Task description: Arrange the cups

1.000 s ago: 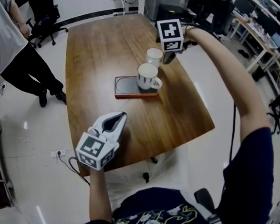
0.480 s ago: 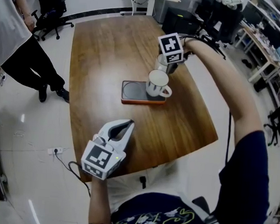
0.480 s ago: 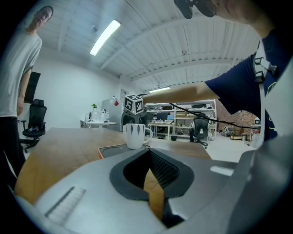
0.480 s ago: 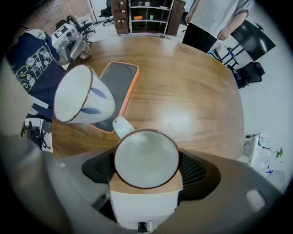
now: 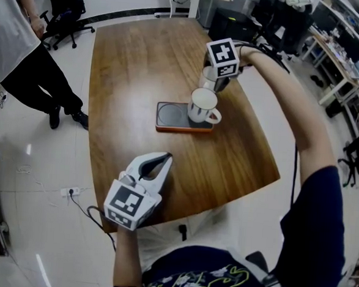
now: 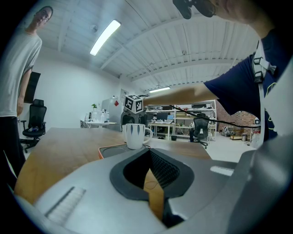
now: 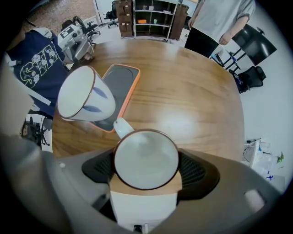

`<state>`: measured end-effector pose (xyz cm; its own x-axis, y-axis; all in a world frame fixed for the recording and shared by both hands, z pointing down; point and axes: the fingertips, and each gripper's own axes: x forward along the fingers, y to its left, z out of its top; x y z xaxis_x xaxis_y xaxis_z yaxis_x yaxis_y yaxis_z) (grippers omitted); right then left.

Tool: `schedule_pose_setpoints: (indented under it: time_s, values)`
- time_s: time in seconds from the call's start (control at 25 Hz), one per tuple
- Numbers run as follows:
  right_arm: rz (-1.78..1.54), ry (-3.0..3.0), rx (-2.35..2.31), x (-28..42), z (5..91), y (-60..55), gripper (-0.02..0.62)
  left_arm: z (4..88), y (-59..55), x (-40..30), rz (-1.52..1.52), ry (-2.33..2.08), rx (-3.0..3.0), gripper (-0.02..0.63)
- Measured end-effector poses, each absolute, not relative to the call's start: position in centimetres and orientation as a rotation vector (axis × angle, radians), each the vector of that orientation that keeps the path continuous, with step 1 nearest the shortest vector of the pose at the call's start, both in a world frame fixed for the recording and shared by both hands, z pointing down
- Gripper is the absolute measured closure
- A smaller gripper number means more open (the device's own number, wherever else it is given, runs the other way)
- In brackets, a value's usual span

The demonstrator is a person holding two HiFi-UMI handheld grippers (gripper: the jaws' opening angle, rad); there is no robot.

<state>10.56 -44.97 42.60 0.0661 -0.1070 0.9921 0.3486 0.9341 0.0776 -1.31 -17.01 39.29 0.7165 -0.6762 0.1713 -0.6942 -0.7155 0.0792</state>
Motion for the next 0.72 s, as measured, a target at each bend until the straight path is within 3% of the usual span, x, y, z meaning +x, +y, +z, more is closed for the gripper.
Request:
schedule_pose_setpoints:
  time_s: [0.32, 0.72]
  values:
    - [-0.382, -1.504, -0.182, 7.4, 39.1, -45.7, 0.201, 39.3, -17.0, -1.3, 0.197, -1.117, 2.779, 0.604]
    - [-0.470, -1.516, -0.344, -2.8, 36.2, -40.4, 0.201, 39.4, -17.0, -1.2, 0.202, -1.113, 2.779, 0.604]
